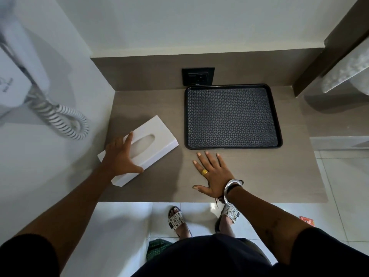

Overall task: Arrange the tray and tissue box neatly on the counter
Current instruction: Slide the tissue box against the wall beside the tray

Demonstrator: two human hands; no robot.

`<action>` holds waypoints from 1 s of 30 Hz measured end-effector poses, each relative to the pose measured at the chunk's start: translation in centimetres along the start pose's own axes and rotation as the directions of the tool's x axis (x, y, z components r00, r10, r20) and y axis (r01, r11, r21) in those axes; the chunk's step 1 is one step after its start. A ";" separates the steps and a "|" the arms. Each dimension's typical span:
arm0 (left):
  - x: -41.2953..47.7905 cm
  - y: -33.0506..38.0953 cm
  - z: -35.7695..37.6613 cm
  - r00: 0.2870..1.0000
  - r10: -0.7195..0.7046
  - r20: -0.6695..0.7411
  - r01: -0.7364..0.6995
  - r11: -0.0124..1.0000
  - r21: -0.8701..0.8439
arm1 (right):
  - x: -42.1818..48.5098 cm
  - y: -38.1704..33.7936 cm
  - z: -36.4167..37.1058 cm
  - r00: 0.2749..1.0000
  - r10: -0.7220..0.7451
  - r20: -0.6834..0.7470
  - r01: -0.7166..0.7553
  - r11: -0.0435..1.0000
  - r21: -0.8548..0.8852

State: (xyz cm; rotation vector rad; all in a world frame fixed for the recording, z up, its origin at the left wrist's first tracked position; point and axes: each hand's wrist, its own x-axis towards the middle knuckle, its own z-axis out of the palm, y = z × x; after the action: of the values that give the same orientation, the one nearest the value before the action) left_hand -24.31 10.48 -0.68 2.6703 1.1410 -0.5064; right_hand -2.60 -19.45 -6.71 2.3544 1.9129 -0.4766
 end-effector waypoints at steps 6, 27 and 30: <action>0.3 1.6 -0.7 0.970 -0.181 -0.161 0.150 0.971 -0.187 | 0.1 -0.1 -0.1 1.000 0.003 0.005 -0.003 1.000 -0.009; 4.8 2.9 -0.3 0.835 -0.466 -0.292 0.321 0.845 -0.428 | 0.2 0.0 0.1 1.000 -0.004 0.008 0.004 1.000 0.024; 2.8 2.7 0.7 0.874 -0.197 -0.444 0.088 0.963 -0.254 | 0.2 0.0 0.0 1.000 -0.001 0.012 0.001 1.000 0.017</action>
State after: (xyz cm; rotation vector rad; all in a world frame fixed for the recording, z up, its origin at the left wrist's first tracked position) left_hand -20.71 10.32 -2.28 2.5813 1.4259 0.2622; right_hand -2.54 -19.22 -6.75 2.3555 1.9131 -0.5085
